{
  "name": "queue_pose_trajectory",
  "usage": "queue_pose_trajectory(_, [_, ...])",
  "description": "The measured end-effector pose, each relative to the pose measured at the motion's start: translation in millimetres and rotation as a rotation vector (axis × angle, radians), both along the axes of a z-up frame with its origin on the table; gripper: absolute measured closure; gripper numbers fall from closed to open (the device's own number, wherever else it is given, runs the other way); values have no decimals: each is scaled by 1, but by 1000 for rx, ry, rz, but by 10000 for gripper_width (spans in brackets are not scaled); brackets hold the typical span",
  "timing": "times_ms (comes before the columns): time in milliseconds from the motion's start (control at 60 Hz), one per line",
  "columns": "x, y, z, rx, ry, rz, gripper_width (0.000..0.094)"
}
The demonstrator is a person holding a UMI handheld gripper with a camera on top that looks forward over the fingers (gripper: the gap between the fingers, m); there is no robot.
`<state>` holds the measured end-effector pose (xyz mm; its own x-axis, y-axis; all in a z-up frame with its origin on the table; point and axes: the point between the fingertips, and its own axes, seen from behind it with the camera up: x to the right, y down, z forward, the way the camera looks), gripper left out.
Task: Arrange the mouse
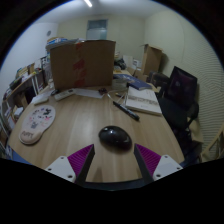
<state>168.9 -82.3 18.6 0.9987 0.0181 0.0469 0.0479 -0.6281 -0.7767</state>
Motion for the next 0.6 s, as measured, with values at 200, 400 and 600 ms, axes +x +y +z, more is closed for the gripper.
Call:
queue_pose_trajectory(200, [30, 27, -35, -17, 15, 86, 103])
queue_pose_trajectory(400, [21, 63, -35, 34, 64, 131, 119])
queue_pose_trajectory(600, [24, 105, -34, 79, 72, 86, 237])
